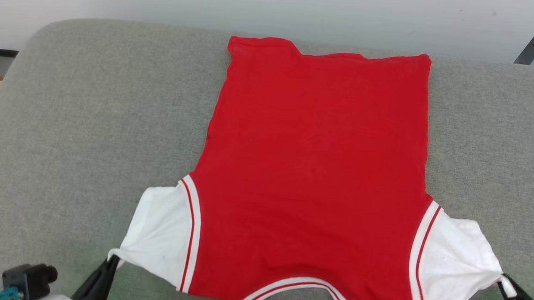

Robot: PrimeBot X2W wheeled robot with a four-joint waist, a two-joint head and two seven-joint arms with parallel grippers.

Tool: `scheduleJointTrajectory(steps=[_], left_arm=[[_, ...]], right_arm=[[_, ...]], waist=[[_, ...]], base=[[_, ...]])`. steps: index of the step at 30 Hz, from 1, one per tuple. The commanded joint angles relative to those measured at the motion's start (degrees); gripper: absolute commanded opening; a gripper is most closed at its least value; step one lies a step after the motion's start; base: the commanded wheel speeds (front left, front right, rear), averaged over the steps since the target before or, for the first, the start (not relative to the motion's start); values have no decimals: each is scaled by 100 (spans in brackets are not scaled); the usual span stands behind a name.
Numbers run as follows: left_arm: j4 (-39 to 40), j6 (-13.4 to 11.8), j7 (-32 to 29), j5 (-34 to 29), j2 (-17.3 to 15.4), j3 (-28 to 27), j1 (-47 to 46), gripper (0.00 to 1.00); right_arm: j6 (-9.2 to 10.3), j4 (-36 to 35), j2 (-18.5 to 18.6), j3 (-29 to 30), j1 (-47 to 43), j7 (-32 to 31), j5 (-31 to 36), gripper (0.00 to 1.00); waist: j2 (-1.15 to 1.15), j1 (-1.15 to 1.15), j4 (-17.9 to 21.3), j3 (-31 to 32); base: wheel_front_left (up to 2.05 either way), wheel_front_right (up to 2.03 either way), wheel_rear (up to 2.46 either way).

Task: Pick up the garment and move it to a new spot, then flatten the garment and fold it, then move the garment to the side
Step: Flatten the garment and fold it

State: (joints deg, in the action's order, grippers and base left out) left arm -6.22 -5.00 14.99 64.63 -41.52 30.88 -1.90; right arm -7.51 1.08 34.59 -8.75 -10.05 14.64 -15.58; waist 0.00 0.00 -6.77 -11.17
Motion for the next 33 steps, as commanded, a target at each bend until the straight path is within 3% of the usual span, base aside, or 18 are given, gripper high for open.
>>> scheduleJointTrajectory(steps=[1,8,9,10,11,19,24,33], left_arm=[[-80,45,17,-92,73,-78,130,0],[-176,191,18,-277,393,-393,330,0],[-182,196,18,-296,427,-426,350,0],[-186,210,18,-314,463,-449,360,0],[-188,231,18,-342,483,-474,363,0],[-131,230,18,-430,597,-588,356,0],[-34,237,-1,-516,689,-540,192,0],[-26,405,-205,-781,1046,-139,-505,0]], right_arm=[[4,17,-53,-20,-125,13,28,0],[4,33,-203,21,-328,-38,37,0],[4,33,-232,35,-342,-57,27,29],[4,24,-252,49,-342,-93,25,75],[4,3,-276,69,-340,-120,16,100],[4,-672,-425,404,-31,-483,-529,100],[4,-989,-396,610,805,-1016,-842,100],[4,9,-237,683,3070,-2163,-1310,100]], waist=[[0,0,13,3],[0,0,55,-12],[0,0,61,-15],[0,0,65,-20],[0,0,69,-26],[0,0,87,-90],[0,0,-2,-209],[0,0,-677,-560]], base=[[0,0,0],[0,0,0],[0,0,0],[0,0,0],[0,0,0],[0,0,0],[0,0,0],[0,0,0]])
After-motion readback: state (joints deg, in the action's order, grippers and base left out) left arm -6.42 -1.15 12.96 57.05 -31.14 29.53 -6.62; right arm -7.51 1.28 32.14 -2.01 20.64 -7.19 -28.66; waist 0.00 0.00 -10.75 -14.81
